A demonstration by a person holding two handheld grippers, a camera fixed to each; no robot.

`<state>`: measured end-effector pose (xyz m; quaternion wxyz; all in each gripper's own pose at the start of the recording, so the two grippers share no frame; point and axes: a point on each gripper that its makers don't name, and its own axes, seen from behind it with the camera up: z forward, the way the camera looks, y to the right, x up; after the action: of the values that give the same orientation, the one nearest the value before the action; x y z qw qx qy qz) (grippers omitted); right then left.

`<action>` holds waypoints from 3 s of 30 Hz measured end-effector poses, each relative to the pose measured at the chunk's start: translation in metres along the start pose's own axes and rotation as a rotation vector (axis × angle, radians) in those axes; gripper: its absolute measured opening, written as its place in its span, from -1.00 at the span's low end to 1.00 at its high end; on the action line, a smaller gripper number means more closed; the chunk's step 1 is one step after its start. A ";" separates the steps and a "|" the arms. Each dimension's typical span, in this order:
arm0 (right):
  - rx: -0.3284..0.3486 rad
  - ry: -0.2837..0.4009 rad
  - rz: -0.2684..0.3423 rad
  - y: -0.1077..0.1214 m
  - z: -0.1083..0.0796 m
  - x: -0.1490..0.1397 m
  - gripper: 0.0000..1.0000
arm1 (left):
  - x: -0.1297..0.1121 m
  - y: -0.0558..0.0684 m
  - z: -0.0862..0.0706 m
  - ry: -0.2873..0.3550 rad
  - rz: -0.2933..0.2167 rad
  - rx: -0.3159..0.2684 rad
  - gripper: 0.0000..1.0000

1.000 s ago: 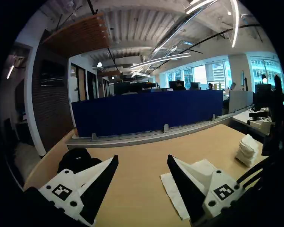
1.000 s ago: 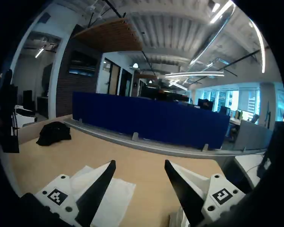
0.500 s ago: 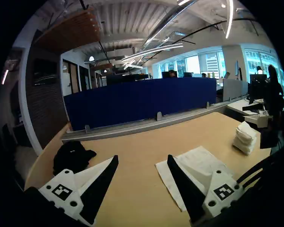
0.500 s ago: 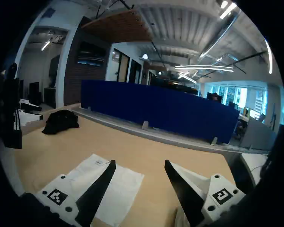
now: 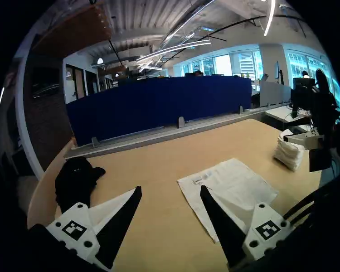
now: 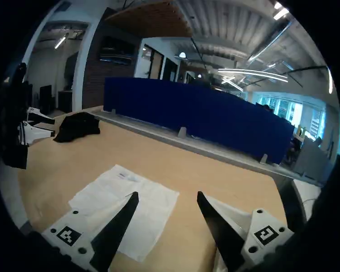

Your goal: Fold towel

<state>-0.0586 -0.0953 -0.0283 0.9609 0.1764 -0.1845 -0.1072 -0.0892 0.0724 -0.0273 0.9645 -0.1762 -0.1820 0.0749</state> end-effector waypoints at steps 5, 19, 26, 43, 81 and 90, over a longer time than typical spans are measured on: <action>0.015 -0.037 -0.006 -0.006 0.004 -0.018 1.00 | -0.019 0.007 0.004 -0.037 0.008 -0.021 0.92; 0.052 -0.113 -0.023 -0.017 0.008 -0.055 1.00 | -0.060 0.025 0.007 -0.130 0.011 -0.085 0.92; 0.068 -0.136 -0.035 -0.022 0.009 -0.066 1.00 | -0.075 0.034 0.010 -0.161 0.013 -0.108 0.92; 0.109 -0.242 -0.046 -0.043 0.009 -0.129 1.00 | -0.128 0.070 0.021 -0.259 0.025 -0.191 0.92; 0.168 -0.391 -0.030 -0.065 0.003 -0.217 0.98 | -0.185 0.128 0.036 -0.395 0.028 -0.346 0.91; 0.178 -0.401 -0.033 -0.065 0.001 -0.222 0.76 | -0.191 0.137 0.037 -0.411 0.048 -0.357 0.90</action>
<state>-0.2697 -0.0949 -0.1227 0.8836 0.2388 -0.3779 -0.1393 -0.2902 0.1711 -0.1068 0.8589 -0.3285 -0.3802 0.0987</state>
